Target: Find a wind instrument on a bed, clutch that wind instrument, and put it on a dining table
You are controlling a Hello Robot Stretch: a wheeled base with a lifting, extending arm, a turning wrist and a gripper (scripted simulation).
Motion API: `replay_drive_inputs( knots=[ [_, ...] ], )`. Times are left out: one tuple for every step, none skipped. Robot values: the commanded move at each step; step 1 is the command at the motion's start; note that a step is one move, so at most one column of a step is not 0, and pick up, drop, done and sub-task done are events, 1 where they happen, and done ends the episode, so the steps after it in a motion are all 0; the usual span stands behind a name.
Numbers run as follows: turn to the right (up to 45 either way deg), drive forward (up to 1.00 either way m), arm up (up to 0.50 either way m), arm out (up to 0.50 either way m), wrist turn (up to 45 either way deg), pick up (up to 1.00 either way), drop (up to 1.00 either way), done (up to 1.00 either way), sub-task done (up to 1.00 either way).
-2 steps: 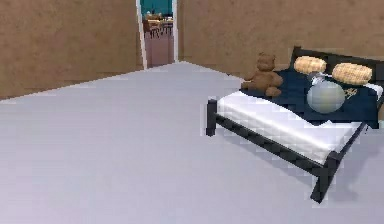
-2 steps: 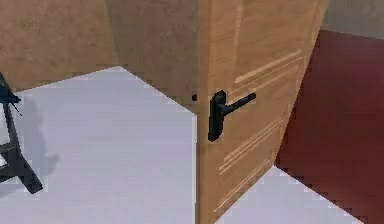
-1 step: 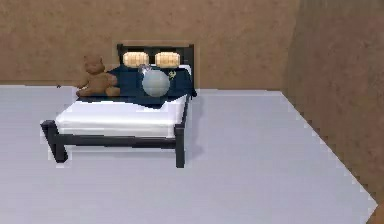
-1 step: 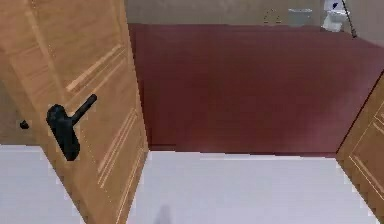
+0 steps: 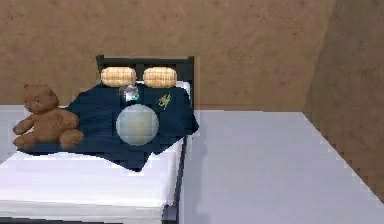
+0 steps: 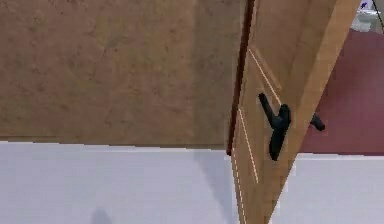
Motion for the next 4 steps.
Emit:
replay_drive_inputs(
  knots=[
    [45.0, 0.0, 0.0, 0.0, 0.0, 0.0, 0.0, 0.0, 0.0],
    [0.0, 0.2, 0.0, 0.0, 0.0, 0.0, 0.0, 0.0, 0.0],
    [-27.0, 0.0, 0.0, 0.0, 0.0, 0.0, 0.0, 0.0, 0.0],
    [0.0, 0.85, 0.0, 0.0, 0.0, 0.0, 0.0, 0.0, 0.0]
  ],
)
